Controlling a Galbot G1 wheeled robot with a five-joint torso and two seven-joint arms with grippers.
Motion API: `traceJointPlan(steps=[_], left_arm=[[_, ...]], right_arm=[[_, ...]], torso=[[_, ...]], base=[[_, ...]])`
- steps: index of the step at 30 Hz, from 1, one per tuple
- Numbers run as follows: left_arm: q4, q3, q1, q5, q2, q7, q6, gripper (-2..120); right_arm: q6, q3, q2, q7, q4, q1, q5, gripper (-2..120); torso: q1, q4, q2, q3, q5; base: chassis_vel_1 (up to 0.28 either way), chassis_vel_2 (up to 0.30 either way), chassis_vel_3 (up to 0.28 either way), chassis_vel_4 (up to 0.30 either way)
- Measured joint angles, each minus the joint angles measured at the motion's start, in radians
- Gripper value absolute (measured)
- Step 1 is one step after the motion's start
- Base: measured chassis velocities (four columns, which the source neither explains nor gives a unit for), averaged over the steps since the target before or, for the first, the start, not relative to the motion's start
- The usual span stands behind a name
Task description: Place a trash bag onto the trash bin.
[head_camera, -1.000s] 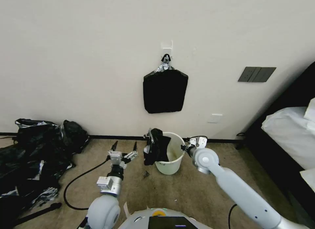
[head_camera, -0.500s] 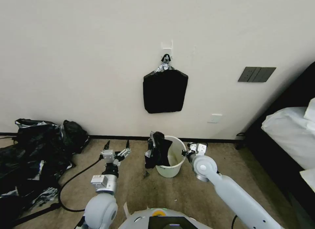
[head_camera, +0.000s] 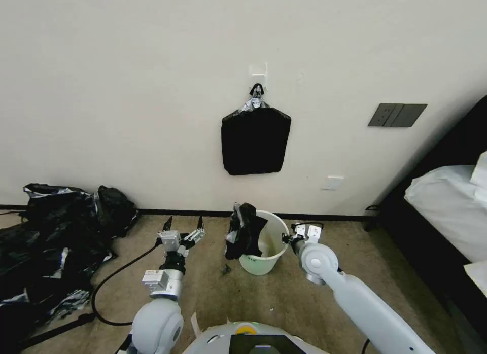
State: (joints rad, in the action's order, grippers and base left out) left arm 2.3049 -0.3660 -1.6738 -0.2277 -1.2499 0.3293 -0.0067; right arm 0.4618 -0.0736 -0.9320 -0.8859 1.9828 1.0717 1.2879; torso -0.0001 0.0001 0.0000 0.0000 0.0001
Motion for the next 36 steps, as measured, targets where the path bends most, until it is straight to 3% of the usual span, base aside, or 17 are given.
traceJointPlan(steps=[3,9,10,12,15,18,27,29,36], left_arm=[[-0.002,0.002,0.004,0.0,0.001,-0.002,0.0,100],[-0.004,0.007,0.006,0.0,0.001,-0.002,0.0,100],[-0.003,0.008,0.006,0.0,0.002,-0.002,0.0,100],[-0.002,0.008,0.006,0.0,0.003,-0.002,0.0,100],[-0.016,-0.006,0.004,0.0,0.005,-0.004,0.0,100],[-0.039,-0.012,0.008,-0.002,0.005,-0.005,0.0,100],[-0.053,-0.028,0.005,0.001,0.0,-0.007,0.002,100],[-0.053,-0.031,0.0,0.008,-0.005,-0.008,0.003,100],[-0.047,-0.03,-0.006,0.025,-0.016,-0.009,0.003,100]], right_arm=[[0.003,-0.015,0.024,-0.003,0.021,0.0,-0.016,44],[0.007,-0.019,0.038,-0.01,0.036,-0.002,-0.006,59],[0.007,-0.026,0.038,-0.011,0.052,-0.002,-0.006,69],[0.006,-0.034,0.039,-0.011,0.075,-0.005,-0.006,72],[0.008,-0.022,0.062,0.002,0.226,-0.054,0.023,89],[0.023,0.018,0.067,0.02,0.271,-0.106,0.034,97],[0.083,0.192,0.033,0.091,0.234,-0.315,0.097,100],[0.094,0.295,-0.009,0.052,0.208,-0.393,0.132,100],[0.1,0.414,-0.085,-0.046,0.125,-0.461,0.154,98]], torso=[[0.0,-0.0001,0.0,0.0,0.0],[0.0,-0.0002,0.0,0.0,0.0],[0.0,-0.0002,0.0,0.0,0.0002],[0.0,-0.0003,0.0,0.0,0.0001],[0.0,-0.0002,0.0,0.0,-0.0005],[0.0,0.0,0.0,0.0,-0.0004],[0.0,0.0,0.0,0.0,-0.0005],[0.0,0.0001,0.0,0.0,-0.0001],[0.0,-0.0001,0.0,0.0,-0.0003]], base=[[0.0,0.0,0.0,0.0],[0.0,0.0,0.0,0.0],[0.0,0.0,0.0,0.0],[0.0,0.0,0.0,0.0],[0.0,0.0,0.0,0.0],[0.0,0.0,0.0,0.0],[0.0,0.0,0.0,0.0],[0.0,0.0,0.0,0.0],[0.0,0.0,0.0,0.0]])
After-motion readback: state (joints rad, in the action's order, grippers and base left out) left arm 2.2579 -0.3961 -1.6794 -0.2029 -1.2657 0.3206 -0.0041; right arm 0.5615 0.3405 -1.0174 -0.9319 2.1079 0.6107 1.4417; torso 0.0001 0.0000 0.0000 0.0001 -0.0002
